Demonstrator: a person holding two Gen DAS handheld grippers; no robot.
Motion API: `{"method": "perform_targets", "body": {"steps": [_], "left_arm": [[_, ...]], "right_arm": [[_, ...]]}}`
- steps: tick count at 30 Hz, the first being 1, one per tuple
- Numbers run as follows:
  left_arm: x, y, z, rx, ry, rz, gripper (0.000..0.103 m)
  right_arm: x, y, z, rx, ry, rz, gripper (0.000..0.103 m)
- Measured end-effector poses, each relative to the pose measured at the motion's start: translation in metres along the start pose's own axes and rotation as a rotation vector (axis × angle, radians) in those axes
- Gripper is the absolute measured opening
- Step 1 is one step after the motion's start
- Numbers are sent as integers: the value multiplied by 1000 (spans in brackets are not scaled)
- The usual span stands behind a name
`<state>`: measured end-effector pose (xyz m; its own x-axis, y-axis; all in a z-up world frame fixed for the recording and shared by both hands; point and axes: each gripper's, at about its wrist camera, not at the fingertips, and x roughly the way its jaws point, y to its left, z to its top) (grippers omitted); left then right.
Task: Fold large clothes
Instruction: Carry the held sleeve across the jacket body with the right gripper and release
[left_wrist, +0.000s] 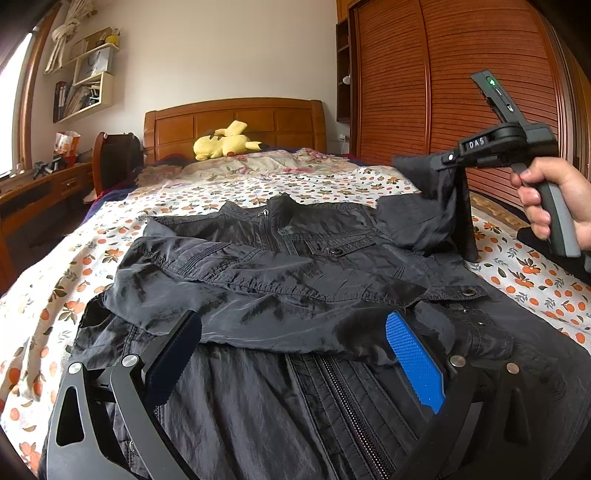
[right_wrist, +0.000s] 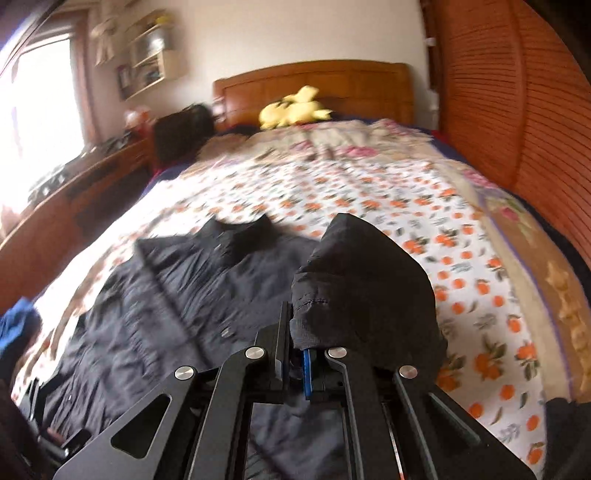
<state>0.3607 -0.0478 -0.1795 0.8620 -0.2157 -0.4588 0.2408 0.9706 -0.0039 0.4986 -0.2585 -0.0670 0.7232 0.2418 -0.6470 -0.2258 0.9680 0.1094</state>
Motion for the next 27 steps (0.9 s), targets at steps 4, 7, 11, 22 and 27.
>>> {"method": "perform_targets", "body": {"steps": [4, 7, 11, 22, 27], "left_arm": [[0, 0, 0, 1, 0, 0, 101], [0, 0, 0, 2, 1, 0, 101], [0, -1, 0, 1, 1, 1, 101], [1, -1, 0, 2, 3, 1, 101], [1, -1, 1, 3, 3, 1, 101]], "right_arm": [[14, 22, -20, -46, 77, 10, 6], [15, 31, -36, -59, 109, 14, 16], [7, 36, -52, -59, 128, 26, 40], [-40, 37, -56, -113, 65, -19, 59], [-46, 3, -34, -52, 7, -99, 59]]}}
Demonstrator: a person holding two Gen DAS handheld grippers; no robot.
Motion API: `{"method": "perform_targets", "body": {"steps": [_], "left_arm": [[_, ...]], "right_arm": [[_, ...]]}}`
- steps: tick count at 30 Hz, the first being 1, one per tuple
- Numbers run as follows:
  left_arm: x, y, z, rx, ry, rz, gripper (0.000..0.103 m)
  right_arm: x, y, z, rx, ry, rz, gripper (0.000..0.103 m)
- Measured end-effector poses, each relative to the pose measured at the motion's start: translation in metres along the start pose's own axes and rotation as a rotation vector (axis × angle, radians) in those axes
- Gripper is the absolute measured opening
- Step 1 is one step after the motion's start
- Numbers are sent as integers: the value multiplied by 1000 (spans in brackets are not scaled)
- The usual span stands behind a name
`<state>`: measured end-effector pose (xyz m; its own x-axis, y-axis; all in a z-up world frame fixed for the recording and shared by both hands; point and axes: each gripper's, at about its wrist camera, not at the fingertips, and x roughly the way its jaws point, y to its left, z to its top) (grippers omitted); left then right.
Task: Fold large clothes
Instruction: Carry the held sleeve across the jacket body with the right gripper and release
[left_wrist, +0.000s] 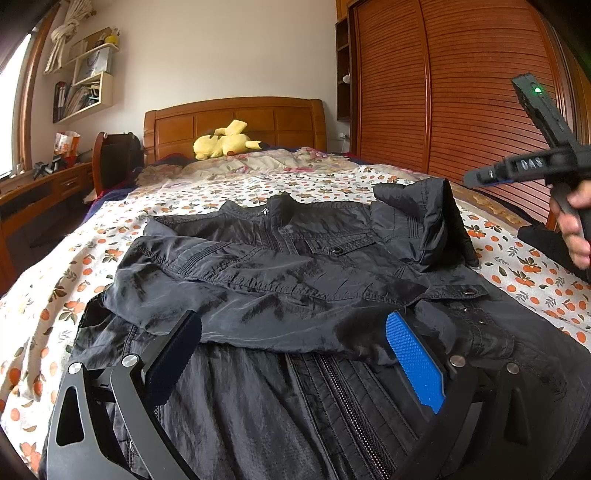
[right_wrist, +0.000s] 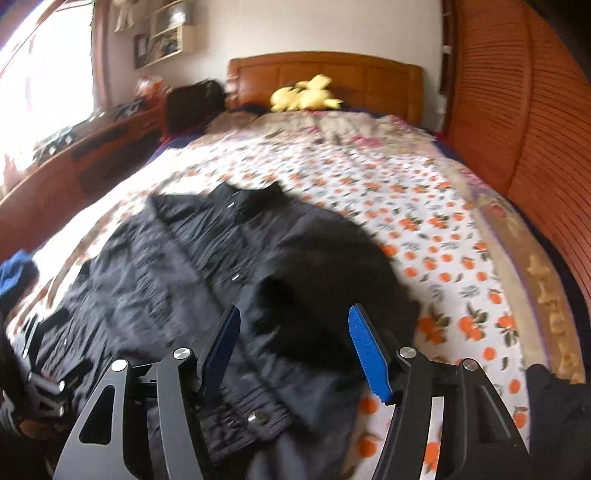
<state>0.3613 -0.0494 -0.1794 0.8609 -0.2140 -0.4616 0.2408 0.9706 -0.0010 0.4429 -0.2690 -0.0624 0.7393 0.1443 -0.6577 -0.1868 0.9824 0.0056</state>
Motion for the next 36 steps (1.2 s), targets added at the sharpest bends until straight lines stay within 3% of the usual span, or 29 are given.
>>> {"method": "perform_targets", "body": {"steps": [3, 8, 14, 25, 32, 33, 35, 36], "left_arm": [[0, 0, 0, 0, 0, 0, 101], [0, 0, 0, 1, 1, 1, 101], [0, 0, 0, 2, 3, 1, 101], [1, 0, -2, 4, 6, 1, 101], [2, -1, -1, 4, 5, 2, 101], [1, -1, -1, 4, 4, 3, 101], [0, 0, -2, 5, 2, 8, 101], [-1, 1, -1, 6, 0, 11, 101]], "right_arm": [[9, -20, 7, 36, -12, -47, 60], [44, -54, 4, 113, 38, -117, 61], [89, -84, -14, 231, 128, -124, 61], [133, -79, -36, 278, 238, -130, 82], [142, -85, -51, 343, 281, -85, 82], [141, -84, -52, 345, 283, -79, 79], [139, -82, -51, 337, 287, -65, 63], [138, -79, -50, 328, 288, -52, 46]]}}
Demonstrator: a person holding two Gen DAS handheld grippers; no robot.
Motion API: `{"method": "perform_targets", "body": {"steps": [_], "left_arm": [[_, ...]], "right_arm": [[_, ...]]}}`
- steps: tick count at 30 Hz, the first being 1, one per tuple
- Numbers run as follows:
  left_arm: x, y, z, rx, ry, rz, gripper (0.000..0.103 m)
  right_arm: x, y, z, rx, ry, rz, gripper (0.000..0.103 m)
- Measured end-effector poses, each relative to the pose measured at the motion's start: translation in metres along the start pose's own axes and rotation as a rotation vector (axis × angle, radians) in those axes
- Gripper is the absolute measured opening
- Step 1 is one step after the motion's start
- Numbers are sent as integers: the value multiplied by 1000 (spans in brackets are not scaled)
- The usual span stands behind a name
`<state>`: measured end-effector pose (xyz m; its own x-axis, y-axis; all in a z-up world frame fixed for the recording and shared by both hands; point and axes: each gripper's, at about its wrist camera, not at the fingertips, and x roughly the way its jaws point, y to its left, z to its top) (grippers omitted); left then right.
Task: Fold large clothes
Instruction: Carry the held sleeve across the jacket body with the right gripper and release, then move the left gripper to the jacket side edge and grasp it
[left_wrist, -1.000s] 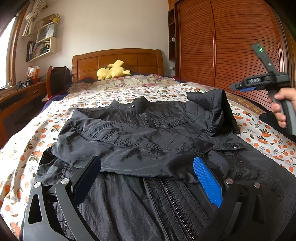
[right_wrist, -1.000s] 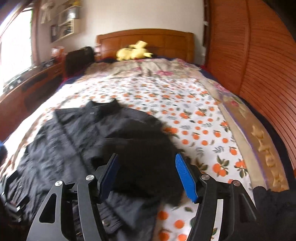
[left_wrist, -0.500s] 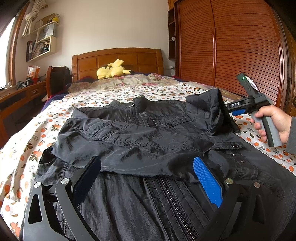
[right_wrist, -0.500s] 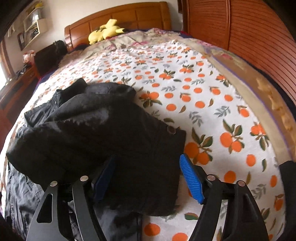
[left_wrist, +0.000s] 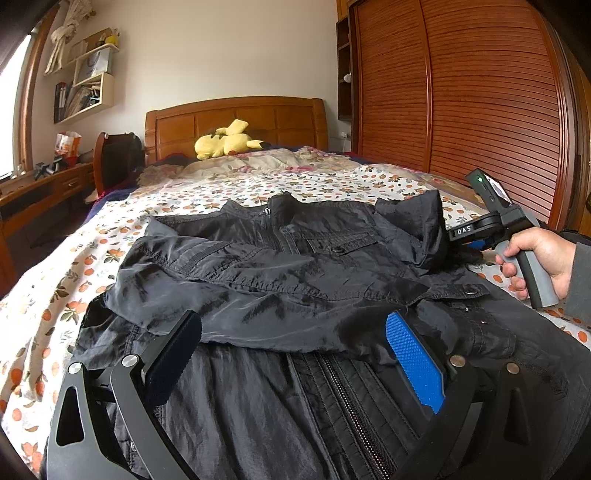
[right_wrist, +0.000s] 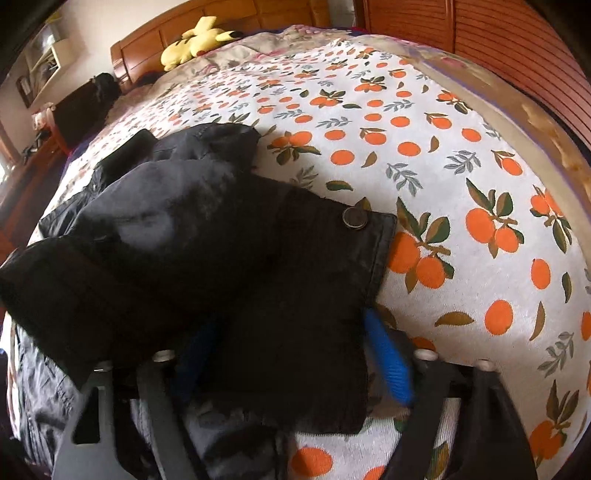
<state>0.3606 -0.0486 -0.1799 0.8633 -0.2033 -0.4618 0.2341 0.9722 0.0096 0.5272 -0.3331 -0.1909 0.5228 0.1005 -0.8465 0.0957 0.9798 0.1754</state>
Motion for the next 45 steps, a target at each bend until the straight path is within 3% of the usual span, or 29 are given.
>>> {"method": "perform_targets", "body": {"steps": [1, 4, 11, 19, 27, 32, 38, 45], "left_arm": [[-2, 2, 1, 3, -1, 4, 101], [-6, 2, 5, 15, 0, 20, 101], [-39, 10, 14, 5, -21, 9, 101], [-88, 38, 17, -43, -45, -2, 101], [-117, 58, 16, -54, -67, 24, 101], [-121, 62, 13, -58, -62, 35, 101], [-112, 61, 8, -60, -35, 37, 101], [-100, 51, 3, -34, -12, 38, 101]], "right_arm": [[-5, 5, -1, -17, -1, 12, 29], [-33, 23, -2, -95, -69, -29, 19], [-130, 71, -11, -213, -266, 3, 16], [-205, 138, -50, -357, -352, 110, 14], [-201, 196, -115, -456, -286, 205, 14], [-181, 208, -154, -459, -230, 230, 15], [-164, 207, -185, -438, -198, 270, 34], [-177, 195, -194, -431, -247, 301, 41]]}}
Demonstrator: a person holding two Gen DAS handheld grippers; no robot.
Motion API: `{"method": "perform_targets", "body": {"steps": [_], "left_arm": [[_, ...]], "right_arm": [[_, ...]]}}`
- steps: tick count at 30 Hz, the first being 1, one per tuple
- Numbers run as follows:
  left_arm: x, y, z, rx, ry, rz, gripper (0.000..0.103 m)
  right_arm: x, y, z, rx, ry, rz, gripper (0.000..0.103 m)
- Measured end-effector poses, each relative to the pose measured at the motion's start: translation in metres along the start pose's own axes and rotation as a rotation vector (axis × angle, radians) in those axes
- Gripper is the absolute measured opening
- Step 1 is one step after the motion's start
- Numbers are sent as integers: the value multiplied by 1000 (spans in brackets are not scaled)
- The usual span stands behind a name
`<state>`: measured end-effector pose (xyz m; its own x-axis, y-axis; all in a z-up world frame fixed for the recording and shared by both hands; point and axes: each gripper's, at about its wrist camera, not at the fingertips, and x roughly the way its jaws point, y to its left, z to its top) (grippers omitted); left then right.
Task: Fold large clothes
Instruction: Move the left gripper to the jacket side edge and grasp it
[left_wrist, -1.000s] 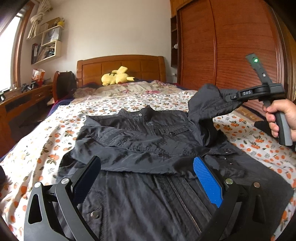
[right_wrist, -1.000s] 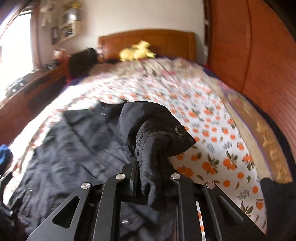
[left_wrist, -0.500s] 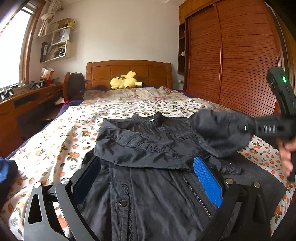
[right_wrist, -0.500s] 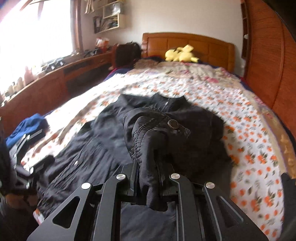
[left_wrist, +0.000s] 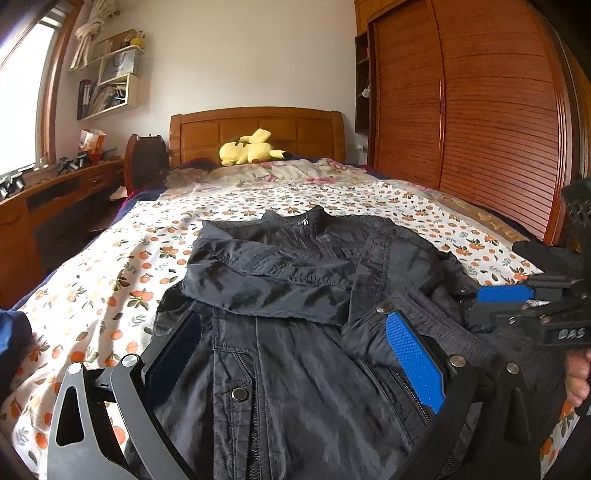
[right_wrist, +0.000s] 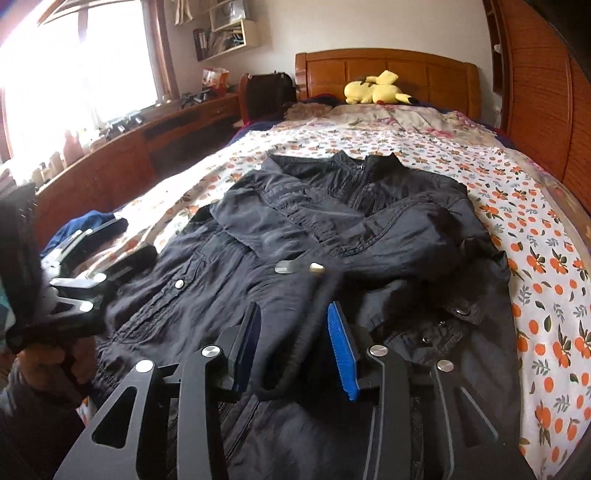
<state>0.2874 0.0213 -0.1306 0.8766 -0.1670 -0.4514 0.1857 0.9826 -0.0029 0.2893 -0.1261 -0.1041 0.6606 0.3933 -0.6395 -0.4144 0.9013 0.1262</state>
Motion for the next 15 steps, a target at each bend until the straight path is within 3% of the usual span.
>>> {"method": "perform_targets", "body": {"steps": [11, 15], "left_arm": [[14, -29, -8, 53, 44, -41, 101], [20, -37, -14, 82, 67, -32, 101]], "right_arm": [[2, -38, -26, -9, -6, -108, 42], [9, -46, -33, 11, 21, -91, 42]]}}
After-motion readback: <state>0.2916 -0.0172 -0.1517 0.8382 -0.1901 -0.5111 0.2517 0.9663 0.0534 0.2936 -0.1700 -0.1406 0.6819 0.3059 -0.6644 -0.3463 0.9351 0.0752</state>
